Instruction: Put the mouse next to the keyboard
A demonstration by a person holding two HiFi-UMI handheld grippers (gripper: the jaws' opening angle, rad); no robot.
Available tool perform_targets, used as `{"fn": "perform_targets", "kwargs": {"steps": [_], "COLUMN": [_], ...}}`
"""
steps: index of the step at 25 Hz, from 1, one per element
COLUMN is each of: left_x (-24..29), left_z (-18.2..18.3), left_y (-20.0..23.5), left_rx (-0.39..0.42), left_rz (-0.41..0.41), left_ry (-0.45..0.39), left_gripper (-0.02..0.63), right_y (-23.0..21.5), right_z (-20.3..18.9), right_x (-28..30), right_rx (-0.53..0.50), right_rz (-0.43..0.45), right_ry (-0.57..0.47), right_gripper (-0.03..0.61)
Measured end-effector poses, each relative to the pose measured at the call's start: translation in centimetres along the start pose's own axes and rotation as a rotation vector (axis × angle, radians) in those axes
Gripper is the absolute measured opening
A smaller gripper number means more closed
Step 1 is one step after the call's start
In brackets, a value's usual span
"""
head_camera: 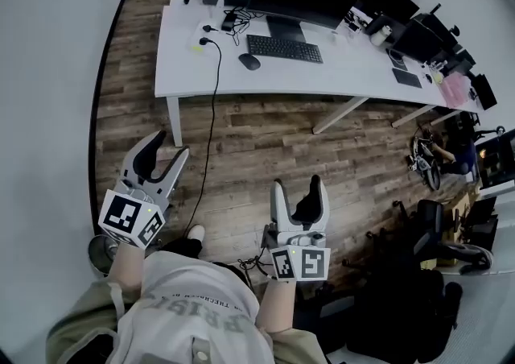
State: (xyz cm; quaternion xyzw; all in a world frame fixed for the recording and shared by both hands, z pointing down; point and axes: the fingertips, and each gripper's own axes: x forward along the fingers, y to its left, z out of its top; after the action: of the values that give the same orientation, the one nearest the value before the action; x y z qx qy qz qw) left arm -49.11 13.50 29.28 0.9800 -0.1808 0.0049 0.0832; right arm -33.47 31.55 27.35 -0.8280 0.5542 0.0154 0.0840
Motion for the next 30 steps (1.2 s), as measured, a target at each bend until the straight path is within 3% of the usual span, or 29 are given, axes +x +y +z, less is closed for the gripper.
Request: {"fn": "perform_targets", "kwargs": {"steps": [4, 8, 20, 30], "left_x": [2.0, 3.1, 7.9, 22.5], "left_z": [-0.7, -2.1, -3.2, -2.0], "left_y": [2.1, 3.7, 7.4, 6.1], "left_rx": [-0.071, -0.092, -0.093, -0.051], "left_rz": [-0.040, -0.038, 0.097, 0.152], "left_ry": [0.014, 0.056, 0.033, 0.019], "left_gripper": [0.329, 0.371, 0.379, 0.380], "right_y": [0.7, 0.7, -2.3, -12.8], "right_z": [-0.8, -2.0, -4.2, -4.5], "right_x": [2.8, 5.1, 13.1, 23.4], "right_rx": [-0.060, -0.059, -0.101, -0.083], "right_rz": [0.020, 0.025, 0.161, 0.277], "right_ry": [0.041, 0.072, 0.094, 0.109], "right_gripper": [0.364, 0.365, 0.364, 0.365]}}
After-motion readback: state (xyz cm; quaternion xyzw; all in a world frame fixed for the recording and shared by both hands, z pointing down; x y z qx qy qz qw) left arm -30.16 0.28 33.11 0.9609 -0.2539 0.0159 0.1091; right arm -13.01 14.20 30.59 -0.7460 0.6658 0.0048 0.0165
